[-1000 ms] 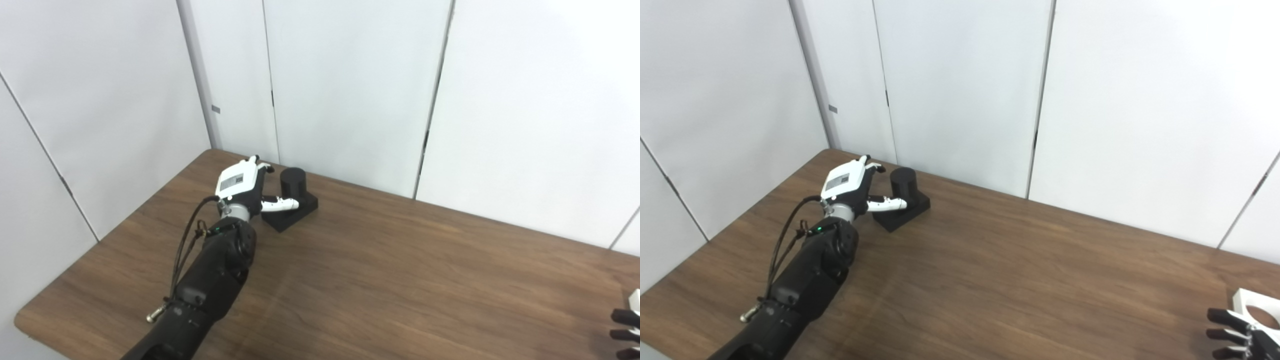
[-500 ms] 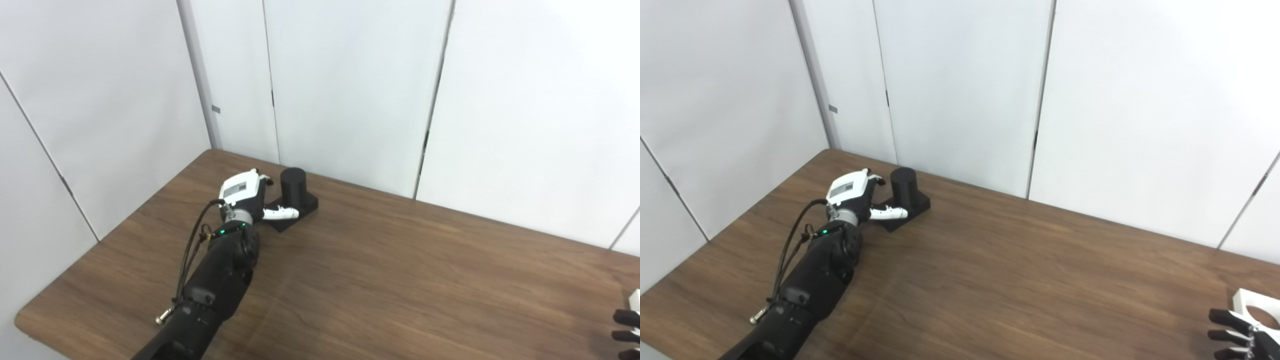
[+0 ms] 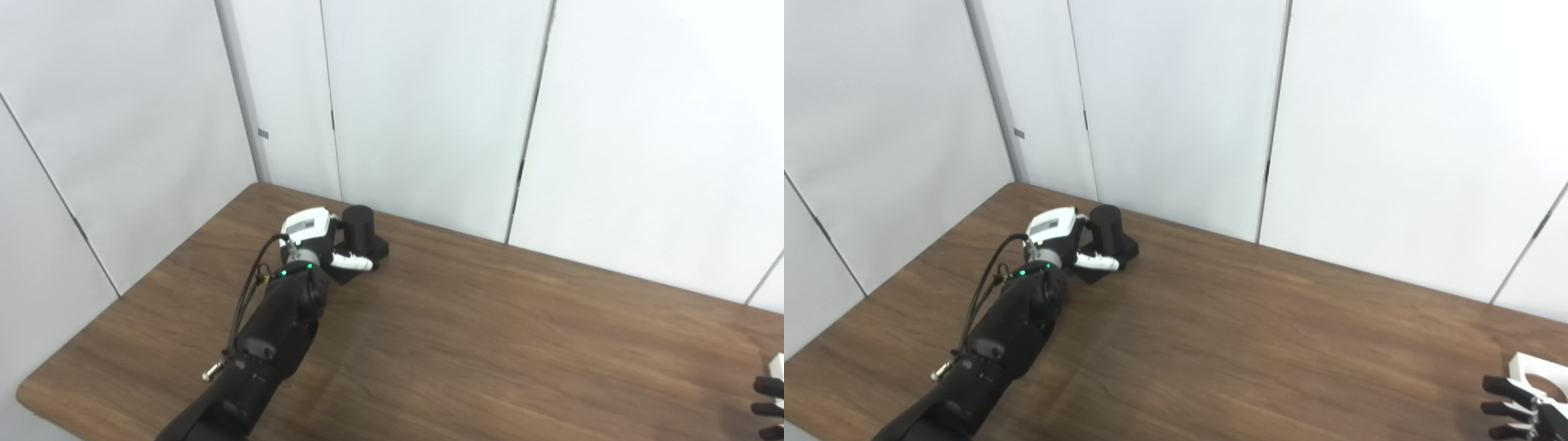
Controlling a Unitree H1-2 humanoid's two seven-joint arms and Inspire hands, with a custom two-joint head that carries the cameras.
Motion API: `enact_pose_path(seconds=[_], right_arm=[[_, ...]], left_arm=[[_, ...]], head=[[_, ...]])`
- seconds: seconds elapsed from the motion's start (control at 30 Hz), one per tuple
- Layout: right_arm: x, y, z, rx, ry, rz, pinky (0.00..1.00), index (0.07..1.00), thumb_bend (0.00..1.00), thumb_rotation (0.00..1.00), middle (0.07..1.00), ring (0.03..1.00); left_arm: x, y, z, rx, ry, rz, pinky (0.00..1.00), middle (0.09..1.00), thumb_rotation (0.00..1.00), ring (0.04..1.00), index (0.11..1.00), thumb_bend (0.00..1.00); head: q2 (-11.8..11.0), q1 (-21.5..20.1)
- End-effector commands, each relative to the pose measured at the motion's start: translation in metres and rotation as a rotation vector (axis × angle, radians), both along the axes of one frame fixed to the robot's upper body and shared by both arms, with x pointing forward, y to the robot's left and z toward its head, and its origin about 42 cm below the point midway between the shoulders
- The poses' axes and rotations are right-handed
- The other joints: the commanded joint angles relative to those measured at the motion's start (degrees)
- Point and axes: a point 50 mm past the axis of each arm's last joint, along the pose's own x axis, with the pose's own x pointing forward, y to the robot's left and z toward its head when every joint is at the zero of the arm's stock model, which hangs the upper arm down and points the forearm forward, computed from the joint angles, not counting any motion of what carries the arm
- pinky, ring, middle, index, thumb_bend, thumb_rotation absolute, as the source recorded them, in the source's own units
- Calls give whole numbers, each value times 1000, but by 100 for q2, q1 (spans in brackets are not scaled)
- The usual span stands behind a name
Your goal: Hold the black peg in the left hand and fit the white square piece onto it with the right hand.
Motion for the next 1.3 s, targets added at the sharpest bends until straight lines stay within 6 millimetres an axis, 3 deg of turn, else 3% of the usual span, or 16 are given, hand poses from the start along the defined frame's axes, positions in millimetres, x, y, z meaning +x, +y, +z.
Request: enact_pose_path(seconds=[0.0, 0.33, 0.6, 0.93, 0.97, 1.03, 1.2, 1.23, 1.27], right_arm=[[4, -4, 16, -17, -76, 4, 476, 683, 618, 81, 709, 627], [2, -4, 18, -22, -67, 2, 483, 688, 614, 27, 714, 632], [2, -3, 18, -20, -64, 4, 492, 692, 608, 3, 721, 635], [1, -3, 18, -13, -66, 8, 494, 689, 599, 0, 718, 628], [1, -3, 18, -13, -64, 8, 496, 690, 599, 0, 719, 631], [1, -2, 19, -15, -64, 5, 491, 691, 594, 0, 713, 620], [0, -2, 20, -10, -66, 3, 483, 687, 594, 0, 709, 612], [0, -2, 20, -9, -67, 3, 480, 686, 594, 0, 707, 609], [-1, -2, 20, -8, -66, 1, 479, 685, 594, 0, 703, 605]], left_arm=[[9, 8, 25, 53, -66, 12, 1000, 1000, 545, 1000, 821, 1000], [4, 13, 18, 65, -31, 11, 1000, 1000, 496, 1000, 718, 1000], [-3, 21, 10, 63, 8, 35, 1000, 1000, 464, 1000, 795, 1000], [-9, 31, 3, 44, 15, 45, 1000, 1000, 434, 1000, 789, 949], [-9, 32, 2, 40, 11, 43, 1000, 1000, 416, 1000, 782, 936], [-9, 31, 1, 40, 1, 10, 955, 942, 323, 978, 676, 864], [-8, 25, -6, 43, -17, -35, 856, 862, 187, 904, 579, 795], [-7, 24, -8, 42, -21, -44, 837, 852, 132, 895, 536, 661], [-7, 23, -9, 38, -27, -51, 829, 840, 102, 888, 512, 592]], head=[[14, 3], [63, 43], [99, 48], [122, 40], [124, 29], [121, 19], [145, 8], [150, 1], [153, -4]])
